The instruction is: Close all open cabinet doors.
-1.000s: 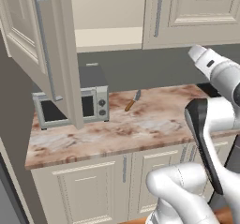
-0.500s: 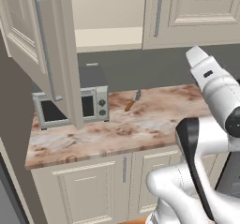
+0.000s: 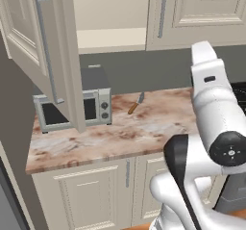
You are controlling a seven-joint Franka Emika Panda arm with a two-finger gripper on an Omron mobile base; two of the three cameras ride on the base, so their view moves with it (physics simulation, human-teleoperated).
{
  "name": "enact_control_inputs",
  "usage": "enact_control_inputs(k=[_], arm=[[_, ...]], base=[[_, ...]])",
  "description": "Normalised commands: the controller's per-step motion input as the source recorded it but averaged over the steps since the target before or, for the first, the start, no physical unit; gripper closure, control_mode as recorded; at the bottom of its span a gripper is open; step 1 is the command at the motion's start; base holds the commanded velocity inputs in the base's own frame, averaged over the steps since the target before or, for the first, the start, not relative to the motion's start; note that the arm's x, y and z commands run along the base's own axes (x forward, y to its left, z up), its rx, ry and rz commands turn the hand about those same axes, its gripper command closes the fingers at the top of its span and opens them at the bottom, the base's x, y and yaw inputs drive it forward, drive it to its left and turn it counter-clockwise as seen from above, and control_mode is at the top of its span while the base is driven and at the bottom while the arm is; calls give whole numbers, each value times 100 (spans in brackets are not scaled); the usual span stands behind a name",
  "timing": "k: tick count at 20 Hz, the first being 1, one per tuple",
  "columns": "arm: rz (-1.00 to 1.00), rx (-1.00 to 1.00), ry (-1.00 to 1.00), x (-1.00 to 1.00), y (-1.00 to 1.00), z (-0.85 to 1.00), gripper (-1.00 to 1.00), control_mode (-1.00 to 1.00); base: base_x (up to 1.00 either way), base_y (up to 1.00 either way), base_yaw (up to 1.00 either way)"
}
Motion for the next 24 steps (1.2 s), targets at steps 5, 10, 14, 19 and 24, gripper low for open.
enact_control_inputs(k=[5,10,14,19,24], arm=[[0,30,-29,-47,26,-14,-100,-100],[2,33,-30,-9,25,-23,-100,-100],[6,32,-27,0,28,-16,-100,-100],[12,28,-20,-17,17,-9,-100,-100],[19,17,-12,-43,9,-11,-100,-100]], base=[[0,0,0],[0,0,0],[0,0,0],[0,0,0],[0,0,0]])
